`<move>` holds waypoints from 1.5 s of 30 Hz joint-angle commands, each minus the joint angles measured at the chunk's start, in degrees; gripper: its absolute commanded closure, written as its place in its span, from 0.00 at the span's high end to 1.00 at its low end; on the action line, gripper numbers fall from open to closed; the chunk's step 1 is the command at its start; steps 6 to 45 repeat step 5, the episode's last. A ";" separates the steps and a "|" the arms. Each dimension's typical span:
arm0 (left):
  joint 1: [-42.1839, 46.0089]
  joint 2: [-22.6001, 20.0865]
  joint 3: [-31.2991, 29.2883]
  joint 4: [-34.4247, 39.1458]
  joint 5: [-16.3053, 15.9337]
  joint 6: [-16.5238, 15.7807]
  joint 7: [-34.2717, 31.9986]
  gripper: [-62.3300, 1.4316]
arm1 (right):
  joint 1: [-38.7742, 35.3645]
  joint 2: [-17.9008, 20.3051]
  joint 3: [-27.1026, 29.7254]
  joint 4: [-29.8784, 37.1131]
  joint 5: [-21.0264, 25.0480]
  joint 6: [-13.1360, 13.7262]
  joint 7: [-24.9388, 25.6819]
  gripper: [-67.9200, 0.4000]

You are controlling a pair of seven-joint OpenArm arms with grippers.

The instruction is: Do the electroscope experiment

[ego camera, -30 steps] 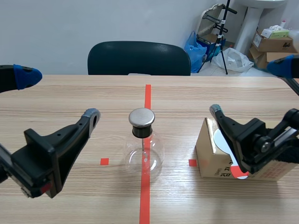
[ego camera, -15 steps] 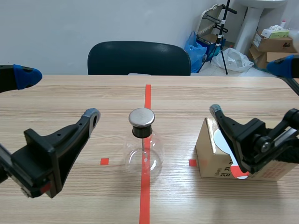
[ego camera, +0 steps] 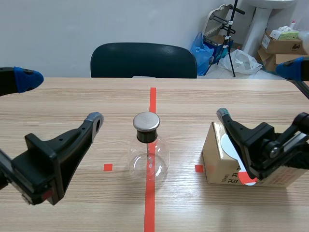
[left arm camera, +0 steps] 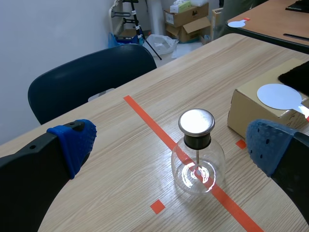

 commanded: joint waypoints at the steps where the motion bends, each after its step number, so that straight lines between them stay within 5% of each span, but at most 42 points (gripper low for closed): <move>1: 0.42 -0.33 0.11 0.20 -0.39 0.15 -0.90 1.00 | -0.11 0.00 0.48 0.22 0.39 -0.24 0.52 1.00; 45: 0.42 -0.33 0.11 0.20 -0.39 0.15 -0.90 1.00 | -0.11 0.00 0.48 0.22 0.39 -0.24 0.20 1.00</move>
